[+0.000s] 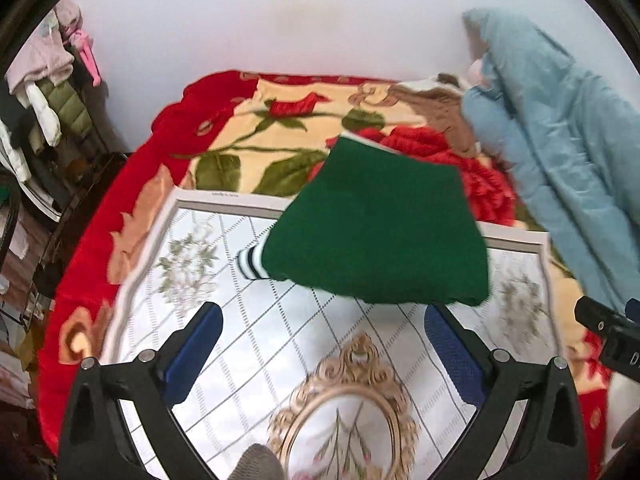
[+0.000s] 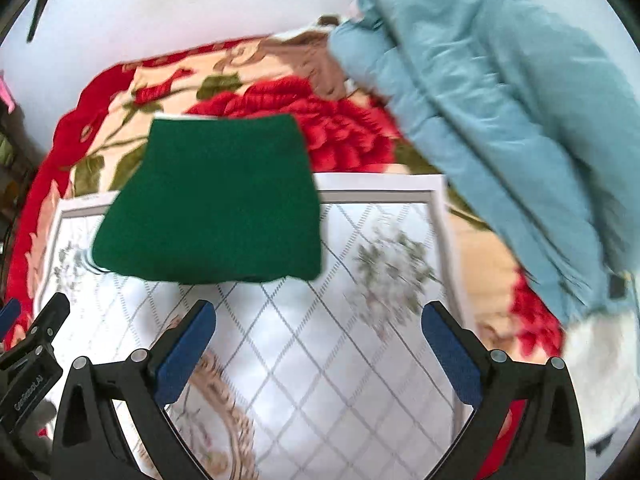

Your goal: Fold large clothes

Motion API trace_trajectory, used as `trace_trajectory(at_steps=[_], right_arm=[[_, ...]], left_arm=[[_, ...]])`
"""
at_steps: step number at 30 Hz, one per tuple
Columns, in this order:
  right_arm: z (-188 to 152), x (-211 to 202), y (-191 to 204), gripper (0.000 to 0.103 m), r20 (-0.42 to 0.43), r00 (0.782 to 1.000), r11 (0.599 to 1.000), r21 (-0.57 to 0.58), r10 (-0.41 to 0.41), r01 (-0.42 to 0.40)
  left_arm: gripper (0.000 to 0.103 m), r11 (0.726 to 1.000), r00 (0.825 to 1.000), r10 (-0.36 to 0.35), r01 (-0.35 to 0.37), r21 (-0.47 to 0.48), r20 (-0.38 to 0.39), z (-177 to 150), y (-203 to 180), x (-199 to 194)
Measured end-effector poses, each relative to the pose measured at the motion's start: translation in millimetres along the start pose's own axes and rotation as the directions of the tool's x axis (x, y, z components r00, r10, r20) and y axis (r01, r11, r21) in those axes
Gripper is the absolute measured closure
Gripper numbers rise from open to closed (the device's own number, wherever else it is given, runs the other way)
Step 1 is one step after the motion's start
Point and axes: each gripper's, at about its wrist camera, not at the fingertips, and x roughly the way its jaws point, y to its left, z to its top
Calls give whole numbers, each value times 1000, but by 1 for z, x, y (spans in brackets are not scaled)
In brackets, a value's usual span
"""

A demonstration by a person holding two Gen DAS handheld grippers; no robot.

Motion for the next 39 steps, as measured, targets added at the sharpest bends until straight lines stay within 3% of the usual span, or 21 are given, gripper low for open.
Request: trace_trajectory(at_steps=[7, 12, 17, 23, 30, 39], right_arm=[[-49, -182, 0, 0, 106, 993, 999, 31, -47, 44], [-79, -299, -4, 0, 175, 983, 997, 60, -60, 50], [-107, -397, -11, 0, 227, 974, 999, 53, -24, 13], [-134, -476, -16, 0, 288, 958, 1000, -2, 18, -18], [-162, -546, -29, 0, 361, 932, 1000, -19, 24, -18], [-178, -594, -43, 0, 428, 904, 1000, -19, -2, 11]], left_arm=[[0, 999, 998, -30, 29, 18, 49, 6, 18, -138], [0, 999, 995, -17, 12, 46, 97, 2, 30, -237], [0, 998, 988, 3, -12, 60, 153, -8, 36, -316], [0, 999, 983, 4, -10, 32, 183, -23, 37, -374], [0, 999, 973, 12, -19, 28, 230, -31, 34, -412], [0, 1000, 966, 7, -14, 25, 259, -42, 29, -434]])
